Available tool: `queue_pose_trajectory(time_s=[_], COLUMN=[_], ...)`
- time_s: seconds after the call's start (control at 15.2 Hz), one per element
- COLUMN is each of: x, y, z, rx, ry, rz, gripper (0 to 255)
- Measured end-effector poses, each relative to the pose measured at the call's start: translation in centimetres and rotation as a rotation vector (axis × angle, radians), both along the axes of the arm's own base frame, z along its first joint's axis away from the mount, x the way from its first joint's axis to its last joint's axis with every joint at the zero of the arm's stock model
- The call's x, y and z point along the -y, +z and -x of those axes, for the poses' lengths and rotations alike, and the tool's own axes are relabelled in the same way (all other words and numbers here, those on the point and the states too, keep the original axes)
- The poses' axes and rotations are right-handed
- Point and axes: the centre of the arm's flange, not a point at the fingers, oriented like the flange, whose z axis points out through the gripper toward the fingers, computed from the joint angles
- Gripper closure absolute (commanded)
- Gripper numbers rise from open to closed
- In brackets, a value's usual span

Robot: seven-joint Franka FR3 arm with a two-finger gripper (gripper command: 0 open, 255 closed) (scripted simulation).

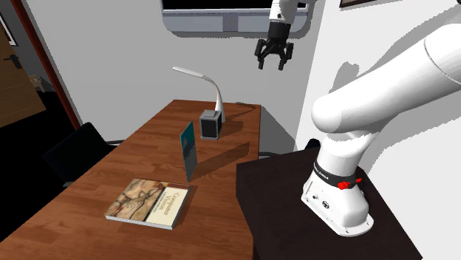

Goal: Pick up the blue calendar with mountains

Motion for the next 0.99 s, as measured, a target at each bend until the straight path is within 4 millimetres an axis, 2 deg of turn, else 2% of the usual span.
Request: queue_pose_trajectory(time_s=[0.99], x=[-17.3], y=[-10.6], z=[-3.1], rx=[-0.082], ry=[-0.094], rz=[0.031], gripper=[0])
